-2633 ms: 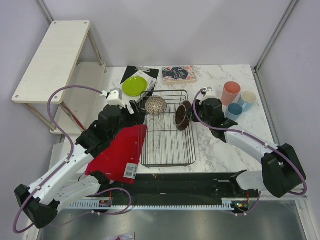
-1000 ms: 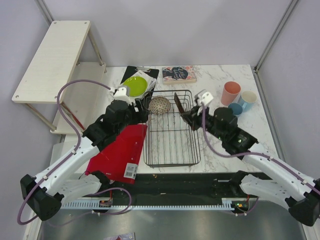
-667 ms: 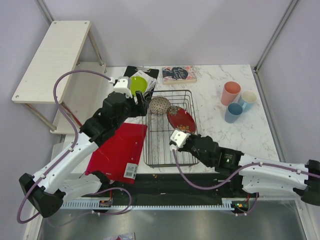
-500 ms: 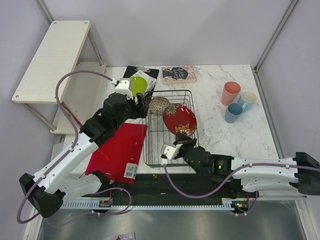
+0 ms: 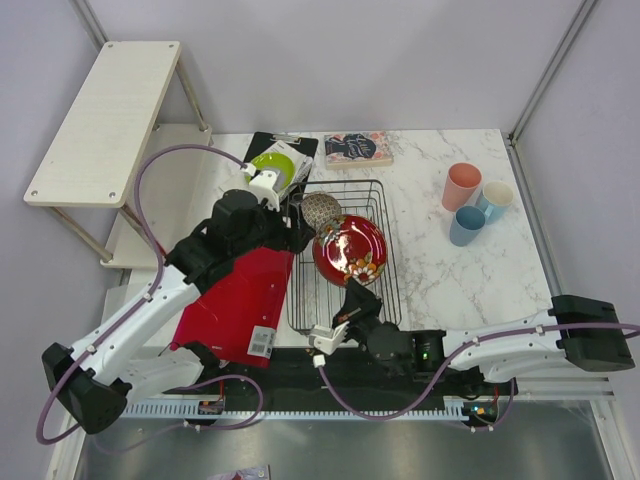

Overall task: Unload the mixed dishes from the dish rack
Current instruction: Place the plate at the center of the board.

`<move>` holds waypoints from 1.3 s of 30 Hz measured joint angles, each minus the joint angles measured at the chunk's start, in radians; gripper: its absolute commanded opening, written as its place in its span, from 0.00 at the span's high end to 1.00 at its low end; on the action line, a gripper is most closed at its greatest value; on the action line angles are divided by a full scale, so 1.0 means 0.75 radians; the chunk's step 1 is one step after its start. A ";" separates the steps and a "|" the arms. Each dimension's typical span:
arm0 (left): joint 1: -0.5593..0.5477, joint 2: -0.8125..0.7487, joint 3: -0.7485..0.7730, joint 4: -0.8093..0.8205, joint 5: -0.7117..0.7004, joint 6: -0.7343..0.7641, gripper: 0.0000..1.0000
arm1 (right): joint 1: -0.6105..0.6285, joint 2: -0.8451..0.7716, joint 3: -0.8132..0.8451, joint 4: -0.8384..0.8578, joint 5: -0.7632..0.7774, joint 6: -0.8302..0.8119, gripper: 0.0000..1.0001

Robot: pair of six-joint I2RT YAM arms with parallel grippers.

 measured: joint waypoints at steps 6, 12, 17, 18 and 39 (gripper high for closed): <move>0.000 0.036 -0.057 0.051 0.167 0.007 0.22 | 0.041 -0.032 -0.010 0.018 0.007 0.002 1.00; 0.000 0.068 -0.095 0.100 0.289 0.007 0.30 | 0.049 -0.051 -0.010 0.020 0.008 0.015 1.00; 0.000 0.089 -0.096 0.130 0.341 0.007 0.44 | 0.057 -0.056 -0.011 0.027 0.004 0.033 1.00; 0.000 0.093 -0.096 0.137 0.353 0.007 0.50 | 0.059 -0.056 -0.011 0.027 0.004 0.037 1.00; -0.013 0.141 -0.098 0.234 0.425 -0.127 0.98 | 0.089 -0.082 0.015 -0.046 0.056 0.285 0.02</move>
